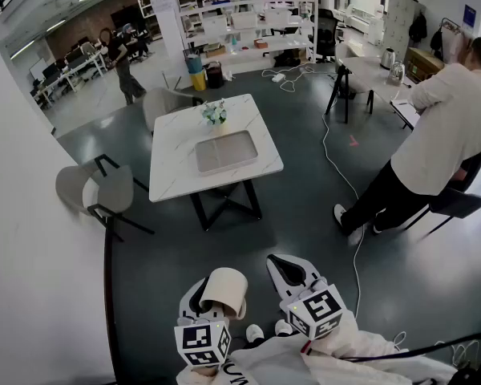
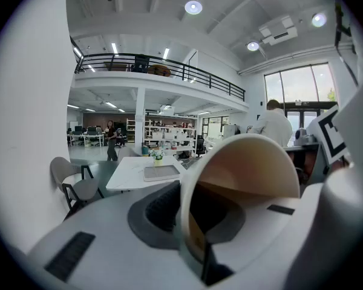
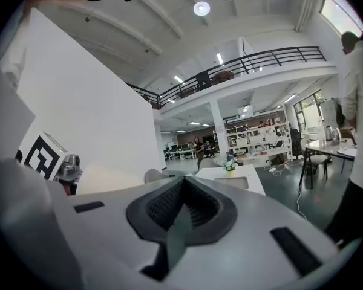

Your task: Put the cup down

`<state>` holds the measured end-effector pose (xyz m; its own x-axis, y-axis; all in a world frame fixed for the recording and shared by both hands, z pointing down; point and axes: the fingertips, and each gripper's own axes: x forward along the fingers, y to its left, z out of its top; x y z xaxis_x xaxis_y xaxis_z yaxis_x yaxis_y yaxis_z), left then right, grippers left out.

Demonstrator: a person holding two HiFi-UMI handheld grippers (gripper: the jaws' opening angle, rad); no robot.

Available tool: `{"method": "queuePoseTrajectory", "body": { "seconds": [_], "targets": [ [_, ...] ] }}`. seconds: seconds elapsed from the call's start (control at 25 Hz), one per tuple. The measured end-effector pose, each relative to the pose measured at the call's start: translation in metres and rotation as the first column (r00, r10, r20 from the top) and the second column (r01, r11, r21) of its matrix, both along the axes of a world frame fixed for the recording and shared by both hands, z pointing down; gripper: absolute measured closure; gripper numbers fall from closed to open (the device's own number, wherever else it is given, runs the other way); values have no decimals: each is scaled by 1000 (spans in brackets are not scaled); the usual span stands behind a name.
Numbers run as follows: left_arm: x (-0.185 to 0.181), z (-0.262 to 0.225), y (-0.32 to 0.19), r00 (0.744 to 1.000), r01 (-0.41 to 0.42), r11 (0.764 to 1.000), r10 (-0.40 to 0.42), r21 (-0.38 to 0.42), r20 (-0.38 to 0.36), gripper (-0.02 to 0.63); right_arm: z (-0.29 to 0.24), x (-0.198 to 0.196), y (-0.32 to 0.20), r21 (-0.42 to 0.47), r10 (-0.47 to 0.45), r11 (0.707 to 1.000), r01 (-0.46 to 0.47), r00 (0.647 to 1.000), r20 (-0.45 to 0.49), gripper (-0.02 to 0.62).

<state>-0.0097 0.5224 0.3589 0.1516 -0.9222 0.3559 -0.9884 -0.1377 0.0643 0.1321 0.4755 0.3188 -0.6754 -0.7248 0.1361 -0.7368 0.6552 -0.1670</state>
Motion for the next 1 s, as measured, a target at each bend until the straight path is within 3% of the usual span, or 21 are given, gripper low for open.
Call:
{"method": "queuePoseTrajectory", "body": {
  "seconds": [1.0],
  "targets": [
    [8,-4,-13,1000,-14,1000,13,11,6,557,8,11,-15,-14,24,1000,-24,999,32,591]
  ]
}}
